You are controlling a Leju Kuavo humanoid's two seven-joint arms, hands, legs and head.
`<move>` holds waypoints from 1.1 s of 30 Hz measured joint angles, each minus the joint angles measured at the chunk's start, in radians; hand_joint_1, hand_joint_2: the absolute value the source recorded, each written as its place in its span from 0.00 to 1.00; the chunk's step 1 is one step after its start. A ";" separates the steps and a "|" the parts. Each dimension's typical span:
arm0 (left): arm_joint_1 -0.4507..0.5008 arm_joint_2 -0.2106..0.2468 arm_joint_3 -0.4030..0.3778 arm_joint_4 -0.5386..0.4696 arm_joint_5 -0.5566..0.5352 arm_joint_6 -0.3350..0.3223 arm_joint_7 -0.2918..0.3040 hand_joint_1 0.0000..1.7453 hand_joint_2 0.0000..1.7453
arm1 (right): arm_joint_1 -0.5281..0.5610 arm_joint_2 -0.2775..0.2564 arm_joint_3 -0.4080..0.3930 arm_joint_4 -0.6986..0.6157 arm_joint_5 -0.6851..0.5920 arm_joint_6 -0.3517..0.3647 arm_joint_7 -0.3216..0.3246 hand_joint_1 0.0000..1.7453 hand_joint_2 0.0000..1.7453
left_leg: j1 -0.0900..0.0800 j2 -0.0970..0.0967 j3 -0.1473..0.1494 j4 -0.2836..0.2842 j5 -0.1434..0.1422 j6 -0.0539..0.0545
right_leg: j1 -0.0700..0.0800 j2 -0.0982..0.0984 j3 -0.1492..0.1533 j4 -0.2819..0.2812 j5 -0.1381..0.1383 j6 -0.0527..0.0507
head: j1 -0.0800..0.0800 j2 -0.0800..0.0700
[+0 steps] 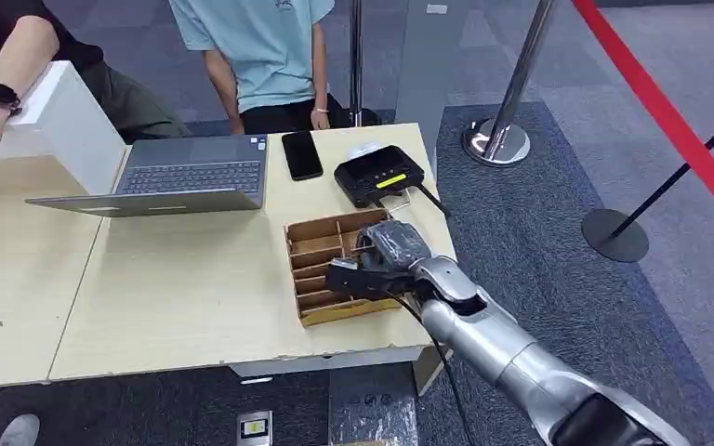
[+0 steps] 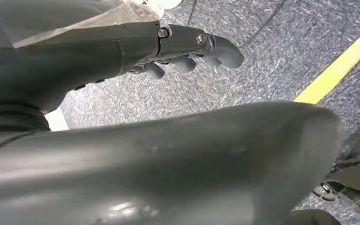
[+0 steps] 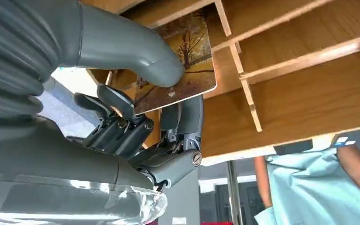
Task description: Pass the card to the sensor for recognition and then transmit it.
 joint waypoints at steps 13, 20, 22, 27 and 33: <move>0.000 -0.002 -0.011 0.000 0.000 0.000 -0.019 0.00 0.00 | -0.132 -0.016 -0.007 -0.085 0.007 0.067 0.051 1.00 1.00 | 0.000 0.000 0.000 0.000 0.000 0.000 | 0.000 0.000 0.000 0.000 0.000 0.000 | 0.000 0.000; 0.000 -0.009 -0.016 0.000 0.005 0.000 -0.018 0.00 0.00 | -0.209 -0.018 -0.005 -0.088 0.021 0.092 0.060 1.00 1.00 | 0.000 0.000 0.000 0.000 0.000 0.000 | 0.000 0.000 0.000 0.000 0.000 0.000 | 0.000 0.000; 0.000 -0.010 -0.016 0.000 0.005 0.000 -0.018 0.00 0.00 | -0.238 -0.018 0.000 -0.084 0.026 0.097 0.060 1.00 1.00 | 0.000 0.000 0.000 0.000 0.000 0.000 | 0.000 0.000 0.000 0.000 0.000 0.000 | 0.000 0.000; 0.000 -0.011 -0.016 0.000 0.005 0.000 -0.024 0.00 0.00 | -0.289 -0.015 0.005 -0.063 0.043 0.106 0.060 1.00 1.00 | 0.000 0.000 0.000 0.000 0.000 0.000 | 0.000 0.000 0.000 0.000 0.000 0.000 | 0.000 0.000; -0.001 -0.013 -0.016 0.000 0.005 0.000 -0.029 0.00 0.00 | -0.333 -0.006 0.021 -0.028 0.066 0.108 0.060 1.00 1.00 | 0.000 0.000 -0.001 0.000 0.000 0.000 | 0.000 0.000 0.000 0.000 0.000 0.000 | 0.000 0.000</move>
